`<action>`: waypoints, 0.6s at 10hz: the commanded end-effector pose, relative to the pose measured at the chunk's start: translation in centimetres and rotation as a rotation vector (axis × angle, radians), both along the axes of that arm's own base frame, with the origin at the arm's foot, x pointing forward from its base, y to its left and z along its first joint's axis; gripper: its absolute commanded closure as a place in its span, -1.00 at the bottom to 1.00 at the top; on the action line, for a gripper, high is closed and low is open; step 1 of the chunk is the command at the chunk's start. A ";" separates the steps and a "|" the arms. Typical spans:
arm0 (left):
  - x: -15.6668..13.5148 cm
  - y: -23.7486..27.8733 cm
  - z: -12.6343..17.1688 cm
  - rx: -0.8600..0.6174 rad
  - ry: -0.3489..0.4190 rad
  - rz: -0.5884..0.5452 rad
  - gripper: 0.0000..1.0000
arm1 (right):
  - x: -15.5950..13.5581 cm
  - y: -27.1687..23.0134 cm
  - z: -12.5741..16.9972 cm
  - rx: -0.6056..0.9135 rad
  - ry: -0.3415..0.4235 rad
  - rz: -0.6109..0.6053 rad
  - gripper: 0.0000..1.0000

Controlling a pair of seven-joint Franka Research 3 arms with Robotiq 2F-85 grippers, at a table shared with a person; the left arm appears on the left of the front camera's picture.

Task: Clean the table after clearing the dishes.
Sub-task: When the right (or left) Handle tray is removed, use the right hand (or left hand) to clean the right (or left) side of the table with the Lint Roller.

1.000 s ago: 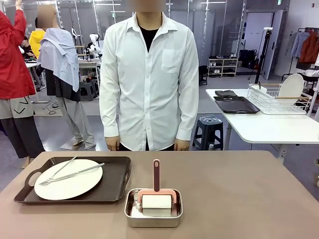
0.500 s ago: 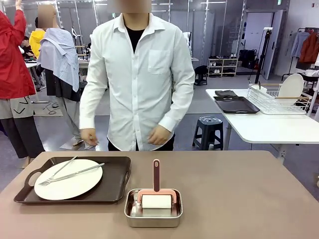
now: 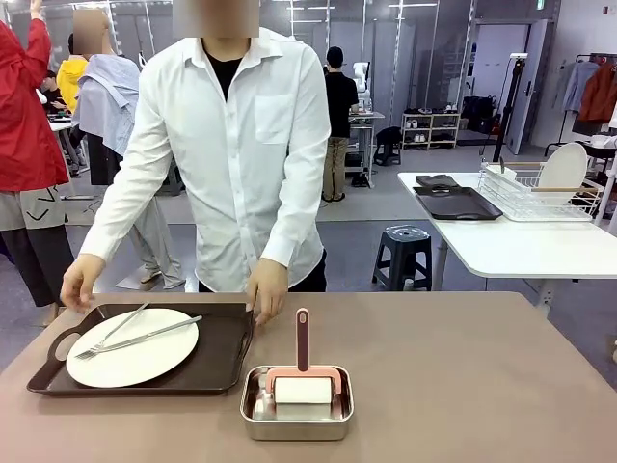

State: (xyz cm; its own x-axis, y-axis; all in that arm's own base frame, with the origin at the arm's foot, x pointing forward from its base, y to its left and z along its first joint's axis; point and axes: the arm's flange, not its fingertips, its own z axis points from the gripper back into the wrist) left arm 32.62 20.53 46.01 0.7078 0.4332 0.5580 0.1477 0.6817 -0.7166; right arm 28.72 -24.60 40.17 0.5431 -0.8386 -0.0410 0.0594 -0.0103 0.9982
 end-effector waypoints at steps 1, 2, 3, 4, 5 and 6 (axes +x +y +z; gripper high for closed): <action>-0.1 0.2 0.0 -0.010 -0.018 -0.005 -1.00 | -0.5 -0.1 0.4 -0.010 -0.007 0.010 -1.00; -0.1 0.2 0.0 -0.010 -0.018 -0.005 -1.00 | -0.5 -0.1 0.4 -0.010 -0.007 0.010 -1.00; -0.1 0.2 0.0 -0.010 -0.018 -0.005 -1.00 | -0.5 -0.1 0.4 -0.010 -0.007 0.010 -1.00; -0.1 0.2 0.0 -0.010 -0.018 -0.005 -1.00 | -0.5 -0.1 0.4 -0.010 -0.007 0.010 -1.00; -0.1 0.2 0.0 -0.010 -0.018 -0.005 -1.00 | -0.5 -0.1 0.4 -0.010 -0.007 0.010 -1.00; -0.1 0.2 0.0 -0.010 -0.018 -0.005 -1.00 | -0.5 -0.1 0.4 -0.010 -0.007 0.010 -1.00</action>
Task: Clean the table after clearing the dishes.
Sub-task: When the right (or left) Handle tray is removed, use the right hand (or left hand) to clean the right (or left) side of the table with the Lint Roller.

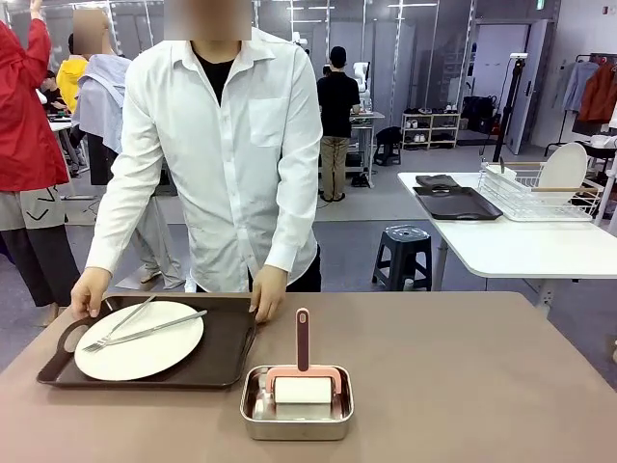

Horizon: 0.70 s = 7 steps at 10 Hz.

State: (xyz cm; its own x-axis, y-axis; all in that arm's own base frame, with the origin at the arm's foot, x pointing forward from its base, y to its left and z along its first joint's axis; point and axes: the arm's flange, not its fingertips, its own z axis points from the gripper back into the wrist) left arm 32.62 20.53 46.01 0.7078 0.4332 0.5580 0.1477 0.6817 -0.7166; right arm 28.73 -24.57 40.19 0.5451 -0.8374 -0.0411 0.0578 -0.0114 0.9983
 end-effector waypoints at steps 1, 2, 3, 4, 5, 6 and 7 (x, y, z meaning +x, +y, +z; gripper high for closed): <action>-0.1 0.2 0.0 -0.010 -0.018 -0.005 -1.00 | -0.5 -0.1 0.3 -0.011 -0.005 0.008 -1.00; -0.1 0.2 0.0 -0.010 -0.018 -0.005 -1.00 | -0.5 -0.1 0.3 -0.011 -0.005 0.008 -1.00; -0.1 0.2 0.0 -0.010 -0.018 -0.005 -1.00 | -0.5 -0.1 0.3 -0.011 -0.005 0.008 -1.00; -0.1 0.2 0.0 -0.010 -0.018 -0.005 -1.00 | -0.5 -0.1 0.3 -0.011 -0.005 0.008 -1.00; -0.1 0.2 0.0 -0.010 -0.018 -0.005 -1.00 | -0.5 -0.1 0.3 -0.011 -0.005 0.008 -1.00; -0.1 0.2 0.0 -0.010 -0.018 -0.005 -1.00 | -0.5 -0.1 0.3 -0.011 -0.005 0.008 -1.00; -0.1 0.2 0.0 -0.010 -0.018 -0.005 -1.00 | -0.5 -0.1 0.3 -0.011 -0.005 0.008 -1.00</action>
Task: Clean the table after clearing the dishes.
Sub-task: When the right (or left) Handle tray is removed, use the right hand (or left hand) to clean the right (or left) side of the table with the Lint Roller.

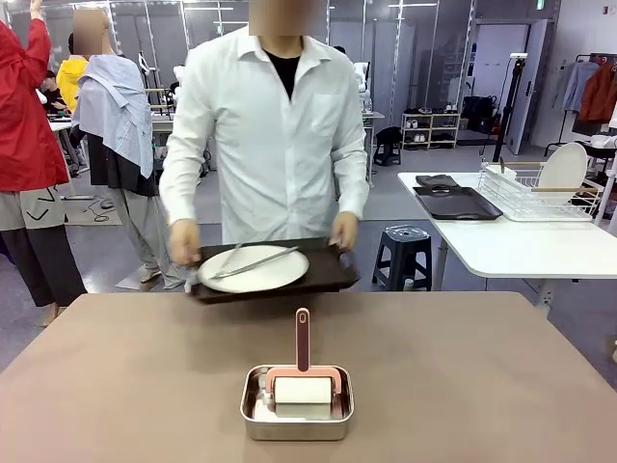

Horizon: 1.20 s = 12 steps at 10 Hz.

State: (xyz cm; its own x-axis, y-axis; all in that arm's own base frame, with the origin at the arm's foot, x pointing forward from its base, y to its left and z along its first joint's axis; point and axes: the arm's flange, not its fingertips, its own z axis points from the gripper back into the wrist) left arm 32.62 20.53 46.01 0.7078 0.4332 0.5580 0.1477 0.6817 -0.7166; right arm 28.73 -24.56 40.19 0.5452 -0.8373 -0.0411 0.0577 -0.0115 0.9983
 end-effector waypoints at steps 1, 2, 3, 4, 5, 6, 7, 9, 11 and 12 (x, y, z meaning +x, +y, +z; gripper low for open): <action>-0.1 0.2 0.0 -0.010 -0.018 -0.005 -1.00 | -0.5 -0.1 0.3 -0.011 -0.005 0.008 -1.00; -0.1 0.2 0.0 -0.010 -0.018 -0.005 -1.00 | -0.5 -0.1 0.3 -0.011 -0.005 0.008 -1.00; -0.1 0.2 0.0 -0.010 -0.018 -0.005 -1.00 | -0.5 -0.1 0.3 -0.011 -0.005 0.008 -1.00; -0.1 0.2 0.0 -0.010 -0.018 -0.005 -1.00 | -0.5 -0.1 0.3 -0.011 -0.005 0.008 -1.00; -0.1 0.2 0.0 -0.010 -0.018 -0.005 -1.00 | -0.5 -0.1 0.3 -0.011 -0.005 0.008 -1.00; -0.1 0.2 0.0 -0.010 -0.018 -0.005 -1.00 | -0.5 -0.1 0.3 -0.011 -0.005 0.008 -1.00; -0.1 0.2 0.0 -0.010 -0.018 -0.005 -1.00 | -0.5 -0.1 0.3 -0.011 -0.005 0.008 -1.00; 2.3 -1.8 1.7 0.028 -0.007 -0.079 -1.00 | -0.5 -0.1 0.3 -0.011 -0.005 0.008 -1.00; 6.3 -6.6 5.4 0.132 -0.030 -0.237 -1.00 | -0.5 -0.1 0.3 -0.011 -0.005 0.008 -1.00; 8.4 -9.8 7.3 0.192 -0.049 -0.327 -1.00 | -0.5 -0.1 0.3 -0.011 -0.005 0.008 -1.00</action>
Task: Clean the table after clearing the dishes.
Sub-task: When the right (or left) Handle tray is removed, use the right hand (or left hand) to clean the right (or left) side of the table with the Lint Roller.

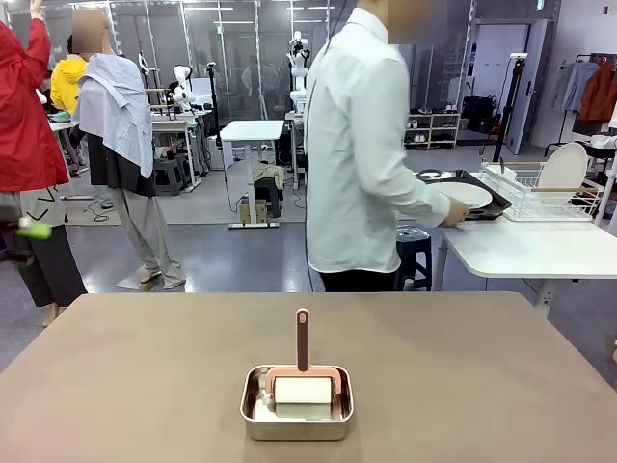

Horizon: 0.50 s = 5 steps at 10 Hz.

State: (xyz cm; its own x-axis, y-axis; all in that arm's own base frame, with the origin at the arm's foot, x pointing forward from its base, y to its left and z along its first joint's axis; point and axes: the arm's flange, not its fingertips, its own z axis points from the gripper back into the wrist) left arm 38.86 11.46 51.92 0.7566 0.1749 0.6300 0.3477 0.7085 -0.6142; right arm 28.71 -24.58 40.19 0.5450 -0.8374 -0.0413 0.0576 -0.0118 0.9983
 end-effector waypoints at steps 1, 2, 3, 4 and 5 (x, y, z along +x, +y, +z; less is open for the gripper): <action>4.0 -3.7 3.0 0.134 -0.040 -0.150 -1.00 | -0.5 -0.1 0.3 -0.012 -0.005 0.008 -1.00; 5.7 -8.4 4.5 0.185 -0.059 -0.282 -1.00 | -0.5 -0.1 0.3 -0.012 -0.005 0.008 -1.00; 6.8 -13.3 4.8 0.257 -0.066 -0.401 -1.00 | -0.5 -0.1 0.3 -0.012 -0.005 0.008 -1.00; 6.9 -16.7 4.7 0.319 -0.076 -0.477 -1.00 | -0.5 -0.1 0.3 -0.012 -0.005 0.008 -1.00; 6.5 -19.8 4.2 0.414 -0.104 -0.554 -1.00 | -0.5 -0.1 0.3 -0.012 -0.005 0.008 -1.00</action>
State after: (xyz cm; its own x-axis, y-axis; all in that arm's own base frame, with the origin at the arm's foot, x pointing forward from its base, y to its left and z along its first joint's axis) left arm 45.27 -8.48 56.49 0.6576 -0.4029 0.6365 0.7168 0.5947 -0.3641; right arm 28.66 -24.63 40.20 0.5442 -0.8380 -0.0413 0.0567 -0.0124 0.9983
